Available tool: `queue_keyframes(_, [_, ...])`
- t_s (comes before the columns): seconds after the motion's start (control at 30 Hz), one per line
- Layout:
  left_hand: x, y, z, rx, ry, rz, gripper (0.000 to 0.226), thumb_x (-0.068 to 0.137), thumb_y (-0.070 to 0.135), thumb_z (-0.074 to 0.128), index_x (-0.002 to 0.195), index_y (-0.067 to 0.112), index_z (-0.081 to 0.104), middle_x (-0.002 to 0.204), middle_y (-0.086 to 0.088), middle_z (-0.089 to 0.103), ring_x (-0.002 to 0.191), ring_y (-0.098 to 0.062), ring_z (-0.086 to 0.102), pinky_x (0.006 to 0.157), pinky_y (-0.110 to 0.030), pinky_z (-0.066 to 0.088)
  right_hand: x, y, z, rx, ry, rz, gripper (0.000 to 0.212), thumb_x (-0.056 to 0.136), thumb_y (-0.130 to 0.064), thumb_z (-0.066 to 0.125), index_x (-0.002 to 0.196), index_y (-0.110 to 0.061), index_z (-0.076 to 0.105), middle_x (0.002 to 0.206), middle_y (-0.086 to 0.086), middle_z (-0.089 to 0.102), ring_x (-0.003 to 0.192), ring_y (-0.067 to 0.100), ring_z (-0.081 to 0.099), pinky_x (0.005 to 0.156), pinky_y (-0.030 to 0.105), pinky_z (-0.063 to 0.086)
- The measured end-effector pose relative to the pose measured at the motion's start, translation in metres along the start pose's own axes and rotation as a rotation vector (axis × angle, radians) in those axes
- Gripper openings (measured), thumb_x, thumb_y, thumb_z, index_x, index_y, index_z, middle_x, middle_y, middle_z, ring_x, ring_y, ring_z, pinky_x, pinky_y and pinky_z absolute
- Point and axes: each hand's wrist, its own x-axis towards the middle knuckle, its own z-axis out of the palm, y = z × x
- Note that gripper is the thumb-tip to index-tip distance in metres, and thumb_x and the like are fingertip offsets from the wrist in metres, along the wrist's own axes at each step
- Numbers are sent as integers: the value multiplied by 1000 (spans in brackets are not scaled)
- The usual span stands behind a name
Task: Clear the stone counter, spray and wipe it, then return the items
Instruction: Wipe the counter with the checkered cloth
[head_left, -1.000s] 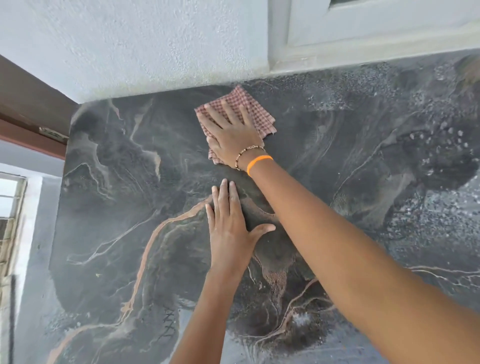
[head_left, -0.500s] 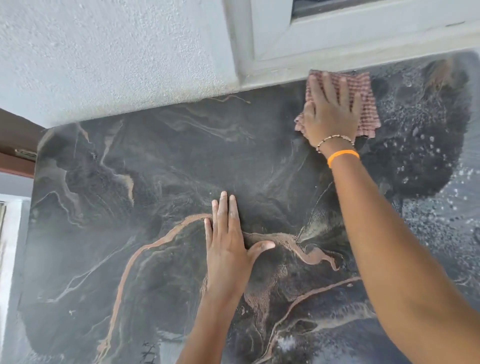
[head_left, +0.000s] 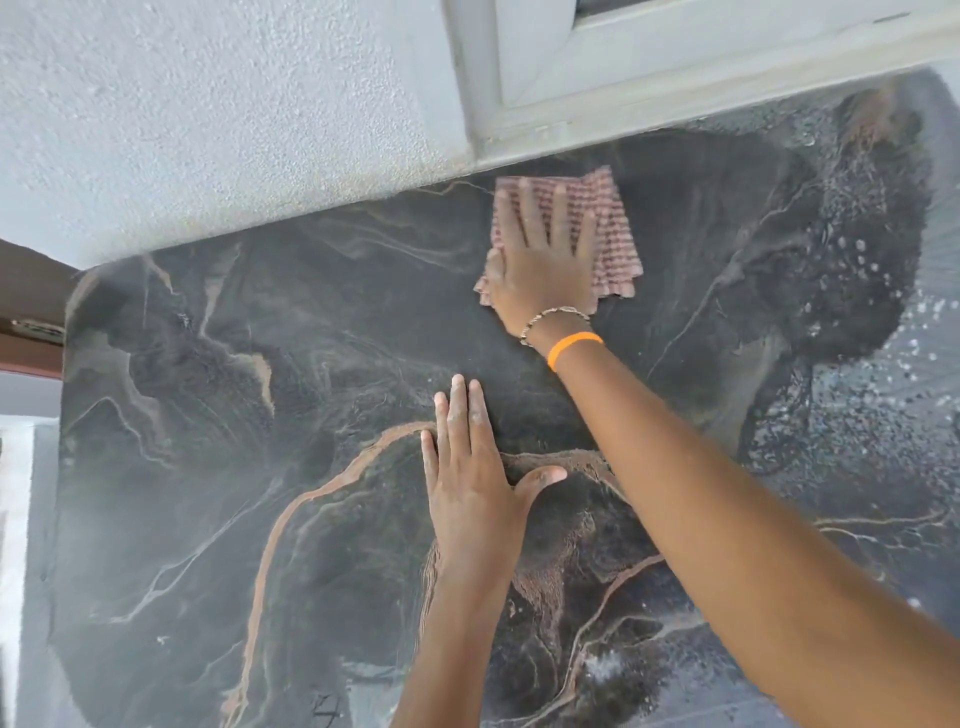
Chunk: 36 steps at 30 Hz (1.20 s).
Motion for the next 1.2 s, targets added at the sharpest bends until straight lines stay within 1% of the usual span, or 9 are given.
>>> queue_keyframes(0.17, [-11, -6, -4, -80, 35, -73, 108, 63, 73, 36, 148, 14, 5, 158, 1, -3, 145, -16, -8, 118, -40, 2, -3, -77, 16, -34, -110, -375, 59, 93, -35, 34, 149, -29, 16, 159, -6, 13, 147, 27, 6, 116, 54, 0])
queue_keyframes(0.27, [-25, -12, -7, -80, 64, -107, 109, 65, 73, 40, 148, 14, 2, 158, 1, -3, 143, -13, -13, 116, -34, -4, -28, -63, 17, -57, -134, -565, 58, 92, -36, 36, 147, -33, 20, 158, -10, 16, 147, 22, 11, 117, 49, 4])
queue_keyframes(0.33, [-36, -13, -6, -81, 31, -92, 108, 68, 69, 48, 148, 16, -1, 157, 3, -6, 141, -11, -17, 116, -33, -5, -42, -32, 12, -50, -109, -580, 58, 90, -36, 36, 146, -35, 22, 157, -11, 18, 146, 20, 14, 116, 47, 6])
queue_keyframes(0.4, [-43, -14, -3, -90, -5, -86, 106, 71, 62, 56, 148, 17, -2, 157, 4, -9, 142, -14, -17, 116, -35, -5, -48, 7, 3, -45, -73, -490, 59, 89, -36, 36, 146, -37, 21, 157, -12, 19, 146, 20, 16, 117, 47, 7])
queue_keyframes(0.63, [-43, -15, -1, -89, -12, -97, 104, 76, 53, 62, 148, 16, -3, 157, 2, -11, 144, -19, -15, 117, -38, -4, -65, 150, -36, -24, 79, 149, 57, 90, -30, 38, 146, -34, 26, 157, -8, 22, 145, 26, 18, 117, 50, 11])
queue_keyframes(0.73, [-50, -19, -3, -125, -5, -89, 102, 78, 51, 62, 148, 16, -3, 157, 2, -9, 144, -18, -15, 116, -37, -5, -90, 147, -32, -5, 106, 344, 56, 93, -28, 38, 147, -31, 23, 158, -4, 20, 146, 28, 14, 117, 53, 9])
queue_keyframes(0.8, [-58, -24, -4, -137, 13, -87, 101, 78, 49, 63, 148, 14, -1, 158, 0, -7, 144, -18, -14, 116, -35, -6, -105, 122, -25, -2, 86, 366, 58, 93, -29, 36, 148, -30, 18, 158, -2, 16, 146, 29, 10, 116, 55, 7])
queue_keyframes(1.07, [-110, -53, -6, -106, 30, -139, 102, 76, 41, 69, 147, 10, 3, 158, -5, -1, 145, -22, -8, 117, -39, 1, -164, -41, 18, -10, -95, -224, 62, 91, -34, 36, 149, -31, 14, 159, -6, 13, 147, 28, 8, 116, 54, -2])
queue_keyframes(1.2, [-137, -56, -2, -92, 20, -138, 103, 75, 39, 70, 147, 8, 3, 157, -8, -1, 145, -25, -7, 116, -41, 2, -205, -44, 22, -61, -160, -513, 61, 88, -35, 36, 147, -34, 21, 157, -9, 21, 145, 24, 18, 116, 52, 7])
